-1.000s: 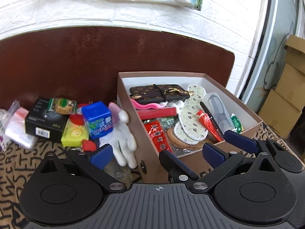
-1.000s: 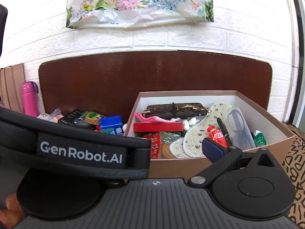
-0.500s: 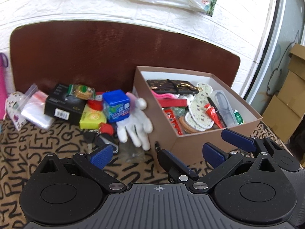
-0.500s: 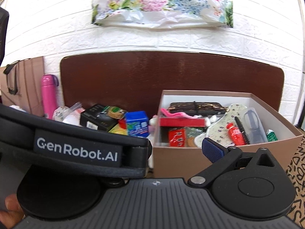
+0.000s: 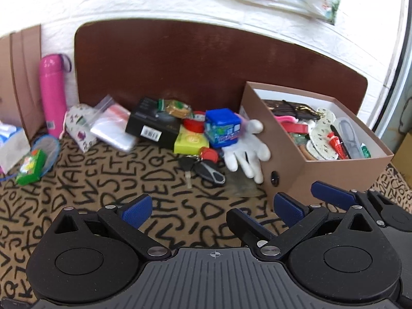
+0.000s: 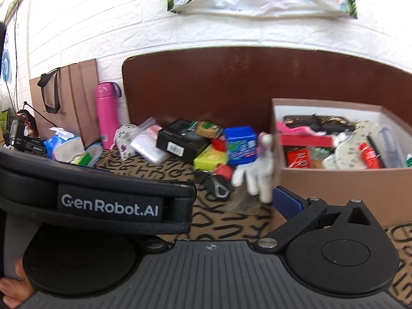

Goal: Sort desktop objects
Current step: 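Withdraw the left gripper and move it toward the green tea box, then grasp the green tea box with the left gripper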

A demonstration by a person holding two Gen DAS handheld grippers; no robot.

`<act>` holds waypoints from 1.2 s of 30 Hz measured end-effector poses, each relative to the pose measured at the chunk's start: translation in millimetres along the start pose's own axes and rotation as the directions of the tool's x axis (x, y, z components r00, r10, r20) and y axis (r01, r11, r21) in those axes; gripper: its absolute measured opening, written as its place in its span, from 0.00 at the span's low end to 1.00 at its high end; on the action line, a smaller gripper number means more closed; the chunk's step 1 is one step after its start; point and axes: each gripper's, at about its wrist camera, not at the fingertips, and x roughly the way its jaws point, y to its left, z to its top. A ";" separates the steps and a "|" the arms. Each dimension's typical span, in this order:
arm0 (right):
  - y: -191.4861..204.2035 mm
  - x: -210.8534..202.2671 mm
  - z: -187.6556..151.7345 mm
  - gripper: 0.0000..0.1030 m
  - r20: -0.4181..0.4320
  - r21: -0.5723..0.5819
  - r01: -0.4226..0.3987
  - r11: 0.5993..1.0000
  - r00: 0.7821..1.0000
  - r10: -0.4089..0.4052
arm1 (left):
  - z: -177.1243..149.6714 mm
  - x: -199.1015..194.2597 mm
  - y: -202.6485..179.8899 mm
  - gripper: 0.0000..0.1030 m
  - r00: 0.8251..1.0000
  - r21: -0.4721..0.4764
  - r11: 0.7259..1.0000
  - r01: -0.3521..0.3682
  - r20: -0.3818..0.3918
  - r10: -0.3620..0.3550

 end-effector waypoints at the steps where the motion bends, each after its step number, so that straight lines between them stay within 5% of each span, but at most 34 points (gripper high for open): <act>1: 5.4 2.2 0.1 1.00 -0.004 -0.003 0.012 1.000 1.000 -0.012 | 0.1 0.2 8.2 1.00 1.000 -0.009 1.000 0.024 -0.009 -0.024; 5: 23.2 8.7 -0.7 1.00 0.025 -0.032 0.048 0.998 0.999 -0.047 | -2.3 -7.4 36.7 1.00 1.000 -0.056 0.998 0.008 0.000 -0.008; 13: 59.8 27.5 5.9 1.00 0.031 -0.102 -0.135 0.986 0.990 0.139 | -1.7 -35.4 107.0 1.00 0.990 -0.100 0.988 -0.118 0.069 0.125; 24: 118.7 72.0 13.1 0.97 0.001 -0.171 -0.285 0.943 0.957 0.289 | -8.5 -34.6 200.2 1.00 0.963 -0.238 0.940 -0.246 0.052 0.265; 36: 158.5 137.0 18.0 0.81 -0.096 -0.215 -0.320 0.923 0.947 0.306 | 4.8 2.0 268.5 1.00 0.961 -0.322 0.909 -0.265 -0.008 0.277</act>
